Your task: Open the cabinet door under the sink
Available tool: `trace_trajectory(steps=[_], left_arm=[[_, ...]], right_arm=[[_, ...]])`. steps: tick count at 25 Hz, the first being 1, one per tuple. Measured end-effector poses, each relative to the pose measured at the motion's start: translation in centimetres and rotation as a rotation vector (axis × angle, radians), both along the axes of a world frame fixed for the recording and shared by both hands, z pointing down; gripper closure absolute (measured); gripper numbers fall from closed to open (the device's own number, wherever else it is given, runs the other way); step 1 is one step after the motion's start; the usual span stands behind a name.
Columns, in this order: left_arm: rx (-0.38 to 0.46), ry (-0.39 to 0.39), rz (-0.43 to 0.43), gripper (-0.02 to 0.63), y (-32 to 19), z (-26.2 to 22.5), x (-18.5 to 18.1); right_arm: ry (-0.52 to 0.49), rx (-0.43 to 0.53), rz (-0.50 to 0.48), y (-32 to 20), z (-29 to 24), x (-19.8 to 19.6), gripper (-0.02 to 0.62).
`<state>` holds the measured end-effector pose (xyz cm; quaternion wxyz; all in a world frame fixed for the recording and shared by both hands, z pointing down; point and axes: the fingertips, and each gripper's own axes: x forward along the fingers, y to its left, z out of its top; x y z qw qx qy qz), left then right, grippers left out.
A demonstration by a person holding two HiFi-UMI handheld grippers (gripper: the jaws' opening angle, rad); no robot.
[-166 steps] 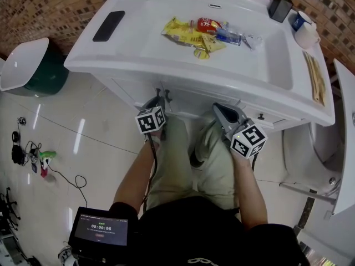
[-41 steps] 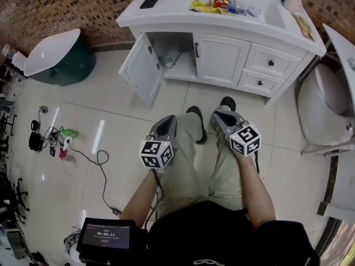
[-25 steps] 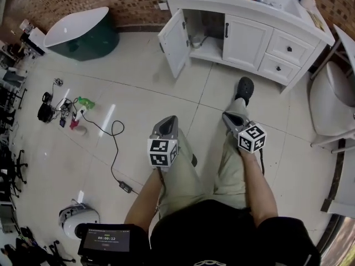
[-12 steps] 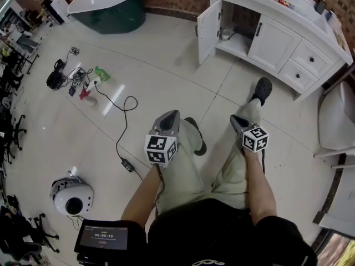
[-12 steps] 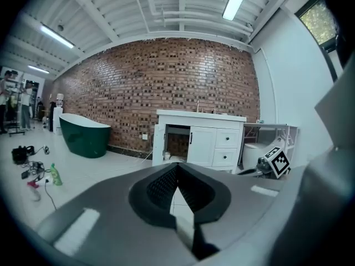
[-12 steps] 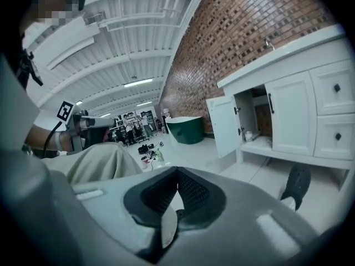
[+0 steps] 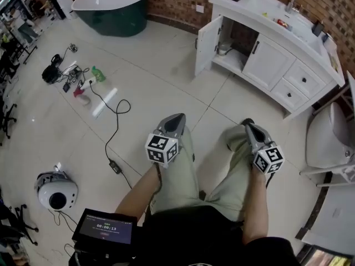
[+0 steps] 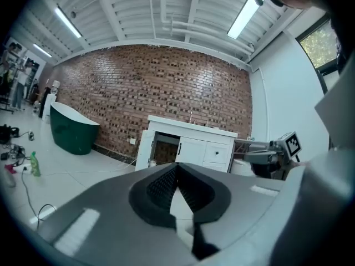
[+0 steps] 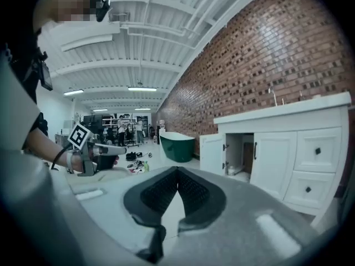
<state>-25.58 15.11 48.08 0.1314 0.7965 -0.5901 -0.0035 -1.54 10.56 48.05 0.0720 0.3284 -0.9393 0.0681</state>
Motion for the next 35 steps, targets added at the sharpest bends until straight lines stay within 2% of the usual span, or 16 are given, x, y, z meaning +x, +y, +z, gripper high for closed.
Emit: trace_trajectory(steps=[2,4,6,8,11,17,20,26,35], left_arm=[[-0.007,-0.018,0.036,0.589,-1.2,0.0,2.7],[-0.016,-0.046,0.059,0.589,-1.6,0.1,4.3],[-0.023,-0.086,0.053,0.589,-1.8,0.3,4.5],[-0.040,-0.122,0.036,0.589,-2.2,0.8,4.5],[-0.065,-0.132,0.038,0.589,-2.2,1.4,5.5],[-0.074,-0.187,0.030,0.589,-2.3,1.5,5.8],[-0.081,-0.200,0.022,0.589,-2.0,1.9,5.5],[-0.063,-0.160,0.012,0.589,-1.5,1.5,4.3],[-0.049,-0.142,-0.004,0.589,-0.9,1.3,2.8]], right_arm=[[-0.039,0.058,0.059,1.0,-2.4,3.6,0.603],[-0.068,0.067,0.111,1.4,-2.7,6.3,0.603],[-0.077,0.053,0.128,0.7,-1.5,7.6,0.603],[-0.129,0.037,0.124,-0.1,-1.3,8.4,0.603],[-0.178,0.023,0.129,0.2,-1.6,9.8,0.603],[-0.080,0.058,0.114,0.3,-0.7,8.4,0.603],[-0.073,0.055,0.103,0.5,-0.6,8.1,0.603],[-0.116,0.055,0.097,0.5,-1.0,8.2,0.603],[-0.071,0.056,0.079,0.7,-0.5,6.5,0.603]])
